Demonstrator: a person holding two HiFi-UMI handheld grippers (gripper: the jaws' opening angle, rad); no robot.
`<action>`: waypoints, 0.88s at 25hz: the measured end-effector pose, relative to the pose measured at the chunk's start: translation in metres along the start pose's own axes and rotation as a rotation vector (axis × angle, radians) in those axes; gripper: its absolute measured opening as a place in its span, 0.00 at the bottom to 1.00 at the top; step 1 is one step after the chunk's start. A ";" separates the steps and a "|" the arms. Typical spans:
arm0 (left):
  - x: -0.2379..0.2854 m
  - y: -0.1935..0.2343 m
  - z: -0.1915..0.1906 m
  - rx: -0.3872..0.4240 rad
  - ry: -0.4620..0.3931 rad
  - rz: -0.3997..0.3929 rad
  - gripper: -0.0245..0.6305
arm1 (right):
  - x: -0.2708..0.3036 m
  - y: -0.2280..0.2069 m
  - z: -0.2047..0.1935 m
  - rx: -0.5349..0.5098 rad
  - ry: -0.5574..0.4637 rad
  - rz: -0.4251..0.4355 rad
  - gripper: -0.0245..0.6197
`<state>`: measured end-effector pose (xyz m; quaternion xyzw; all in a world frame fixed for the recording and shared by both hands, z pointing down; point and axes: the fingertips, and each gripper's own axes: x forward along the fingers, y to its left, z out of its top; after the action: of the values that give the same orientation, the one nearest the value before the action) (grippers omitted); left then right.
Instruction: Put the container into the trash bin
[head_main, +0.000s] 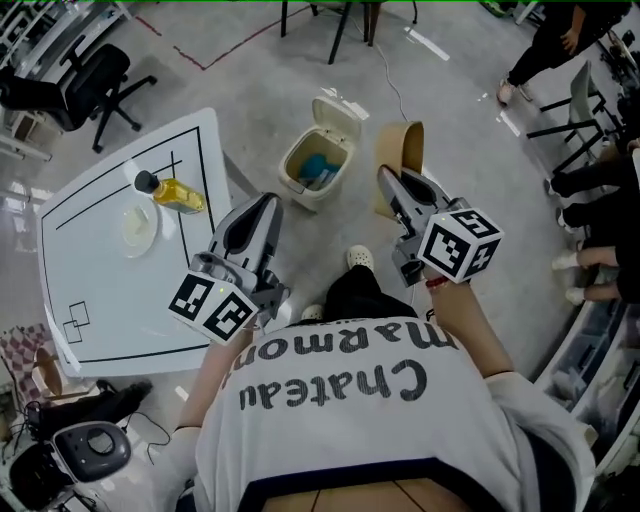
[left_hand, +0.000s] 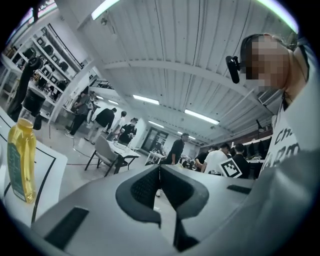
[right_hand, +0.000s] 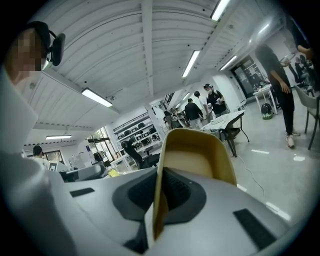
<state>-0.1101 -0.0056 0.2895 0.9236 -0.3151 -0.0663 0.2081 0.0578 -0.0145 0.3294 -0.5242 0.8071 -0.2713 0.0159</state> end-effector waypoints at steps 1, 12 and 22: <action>0.008 0.002 0.001 0.000 -0.008 0.016 0.08 | 0.005 -0.008 0.003 -0.006 0.015 0.011 0.08; 0.086 0.020 0.005 0.000 -0.064 0.178 0.08 | 0.067 -0.065 0.043 -0.036 0.133 0.194 0.08; 0.104 0.029 -0.017 -0.013 -0.070 0.296 0.08 | 0.095 -0.089 0.039 -0.067 0.224 0.312 0.08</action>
<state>-0.0392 -0.0840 0.3178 0.8628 -0.4544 -0.0690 0.2105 0.1016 -0.1389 0.3615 -0.3597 0.8838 -0.2951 -0.0495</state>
